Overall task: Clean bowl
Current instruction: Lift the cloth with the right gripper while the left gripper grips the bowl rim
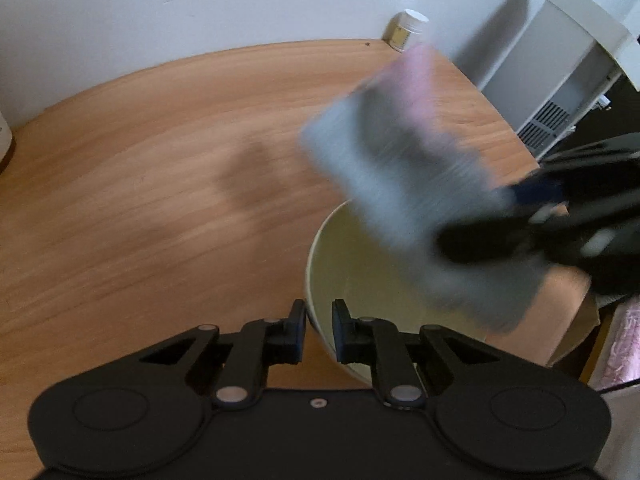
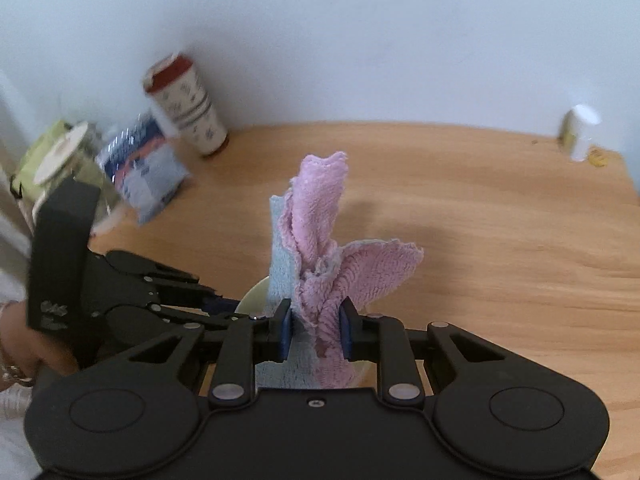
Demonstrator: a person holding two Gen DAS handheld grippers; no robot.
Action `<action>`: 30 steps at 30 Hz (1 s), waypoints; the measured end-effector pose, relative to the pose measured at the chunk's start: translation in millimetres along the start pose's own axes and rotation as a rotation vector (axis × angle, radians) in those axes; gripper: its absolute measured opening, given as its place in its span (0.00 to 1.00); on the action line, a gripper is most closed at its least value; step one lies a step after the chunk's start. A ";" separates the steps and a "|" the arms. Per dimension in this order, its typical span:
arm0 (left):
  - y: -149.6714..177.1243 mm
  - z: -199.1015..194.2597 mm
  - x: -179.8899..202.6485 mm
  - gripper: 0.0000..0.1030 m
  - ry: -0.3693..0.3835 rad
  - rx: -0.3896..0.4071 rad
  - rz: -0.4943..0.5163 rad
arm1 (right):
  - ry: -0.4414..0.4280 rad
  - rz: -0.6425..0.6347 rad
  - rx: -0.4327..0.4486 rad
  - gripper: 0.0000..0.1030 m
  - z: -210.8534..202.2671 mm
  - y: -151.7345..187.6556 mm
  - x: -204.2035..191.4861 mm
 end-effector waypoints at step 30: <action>-0.7 -14.9 9.0 0.15 0.113 -0.045 0.191 | 0.137 -0.349 -0.025 0.22 75.8 40.4 -24.7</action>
Point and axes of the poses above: each gripper's, at about its wrist camera, not at the fingertips, and z roughly the way its jaws point, x to its right, y to its underside, the point moved 9 cm from there along z, roughly the way its jaws point, and after that the axes turned 13 degrees about y, right-handed, at the moved point
